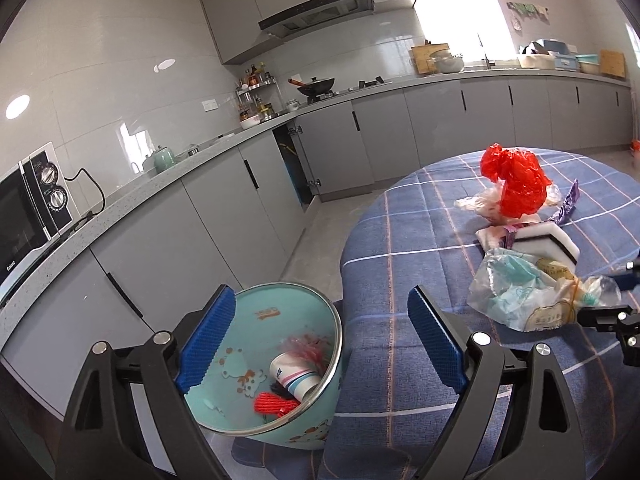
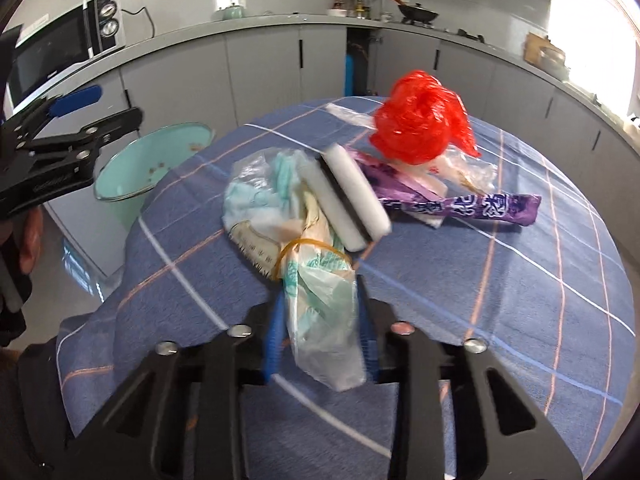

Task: Collect trash
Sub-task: 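Move both tools back to the table and grasp the printed snack bag with the right tool, then grasp the white sponge with the left tool while the right tool holds the snack bag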

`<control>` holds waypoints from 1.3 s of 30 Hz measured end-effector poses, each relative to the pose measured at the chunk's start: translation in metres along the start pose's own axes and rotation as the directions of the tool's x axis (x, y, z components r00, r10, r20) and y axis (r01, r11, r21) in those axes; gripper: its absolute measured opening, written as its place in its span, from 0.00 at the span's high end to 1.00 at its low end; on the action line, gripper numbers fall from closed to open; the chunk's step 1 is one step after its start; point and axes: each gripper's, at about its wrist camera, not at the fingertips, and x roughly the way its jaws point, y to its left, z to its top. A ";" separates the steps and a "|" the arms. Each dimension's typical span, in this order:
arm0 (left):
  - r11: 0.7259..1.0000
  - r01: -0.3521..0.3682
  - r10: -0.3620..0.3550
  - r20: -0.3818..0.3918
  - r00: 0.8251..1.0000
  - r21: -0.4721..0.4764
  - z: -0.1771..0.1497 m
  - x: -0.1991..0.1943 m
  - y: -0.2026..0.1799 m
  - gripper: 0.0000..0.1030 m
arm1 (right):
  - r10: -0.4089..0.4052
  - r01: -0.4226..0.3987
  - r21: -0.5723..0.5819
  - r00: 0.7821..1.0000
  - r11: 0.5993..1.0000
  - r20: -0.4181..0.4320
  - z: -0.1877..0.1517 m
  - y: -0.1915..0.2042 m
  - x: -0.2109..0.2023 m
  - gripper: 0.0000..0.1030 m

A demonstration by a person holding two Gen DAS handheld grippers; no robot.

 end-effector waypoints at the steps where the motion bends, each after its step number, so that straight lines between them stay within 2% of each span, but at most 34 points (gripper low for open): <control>1: 1.000 -0.003 0.003 0.002 1.000 -0.001 0.000 -0.001 0.001 0.16 | 0.011 -0.011 -0.004 1.000 1.000 0.006 0.000 0.003 -0.002 0.74; 7: 0.999 -0.035 0.035 0.018 0.999 -0.038 0.001 -0.007 0.011 0.16 | 0.064 -0.063 -0.006 0.992 0.998 0.112 0.006 0.020 -0.028 0.77; 11: 0.995 -0.055 0.057 0.024 0.998 -0.079 0.006 -0.008 0.019 0.12 | 0.029 -0.036 0.033 0.983 0.999 0.183 0.012 0.016 -0.045 0.77; 14: 0.995 -0.037 0.038 0.014 0.999 -0.093 0.011 -0.004 0.013 0.12 | -0.024 0.006 0.081 0.975 0.997 0.220 0.016 0.002 -0.055 0.77; 18: 0.997 0.008 -0.007 0.013 1.000 -0.072 0.019 0.000 -0.015 0.11 | -0.125 0.098 0.131 0.968 0.986 0.216 0.011 -0.020 -0.060 0.77; 21: 0.998 0.050 -0.049 0.011 0.999 -0.043 0.026 0.002 -0.044 0.08 | -0.216 0.184 0.164 0.955 0.969 0.204 0.001 -0.036 -0.061 0.77; 25: 0.994 0.107 -0.106 0.015 0.994 -0.022 0.036 0.004 -0.081 0.08 | -0.275 0.231 0.220 0.942 0.948 0.193 -0.013 -0.061 -0.065 0.77; 32: 0.984 0.176 -0.176 -0.042 0.984 0.008 0.037 0.017 -0.130 0.08 | -0.344 0.291 0.285 0.925 0.913 0.158 -0.040 -0.095 -0.069 0.77; 39: 0.977 0.209 -0.201 -0.159 0.967 0.031 0.025 0.039 -0.155 0.08 | -0.358 0.301 0.322 0.924 0.897 0.132 -0.057 -0.107 -0.067 0.77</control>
